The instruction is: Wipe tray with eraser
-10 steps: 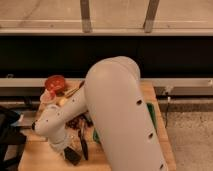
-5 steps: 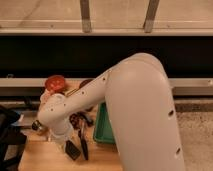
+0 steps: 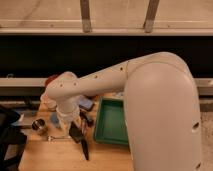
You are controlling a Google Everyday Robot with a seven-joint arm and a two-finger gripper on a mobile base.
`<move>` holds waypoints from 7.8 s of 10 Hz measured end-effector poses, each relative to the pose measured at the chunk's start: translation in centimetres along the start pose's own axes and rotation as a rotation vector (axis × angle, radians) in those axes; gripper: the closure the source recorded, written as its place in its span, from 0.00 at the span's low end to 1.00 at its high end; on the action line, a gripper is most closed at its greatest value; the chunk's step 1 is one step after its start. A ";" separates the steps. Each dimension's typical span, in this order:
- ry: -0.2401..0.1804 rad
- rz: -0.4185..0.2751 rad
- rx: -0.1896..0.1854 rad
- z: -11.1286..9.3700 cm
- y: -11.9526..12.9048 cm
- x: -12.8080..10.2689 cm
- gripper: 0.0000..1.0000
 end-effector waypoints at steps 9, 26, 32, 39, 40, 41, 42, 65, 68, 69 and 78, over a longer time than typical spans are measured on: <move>-0.002 0.233 -0.012 -2.6 -9.3 1.4 1.00; 0.111 0.760 -0.044 3.9 -28.9 6.9 1.00; 0.098 0.617 -0.071 4.3 -23.6 1.8 1.00; 0.110 0.730 -0.071 3.7 -26.1 11.4 1.00; 0.105 0.732 -0.070 3.4 -26.7 11.7 1.00; 0.099 0.730 -0.068 3.2 -27.2 11.8 1.00; 0.076 0.700 -0.063 2.3 -27.6 10.4 1.00; 0.091 0.518 -0.066 2.5 -22.5 6.9 1.00; 0.141 0.382 -0.080 4.2 -15.5 2.8 1.00; 0.156 0.368 -0.081 4.6 -14.0 2.4 1.00; 0.224 0.490 -0.071 5.8 -18.7 10.2 1.00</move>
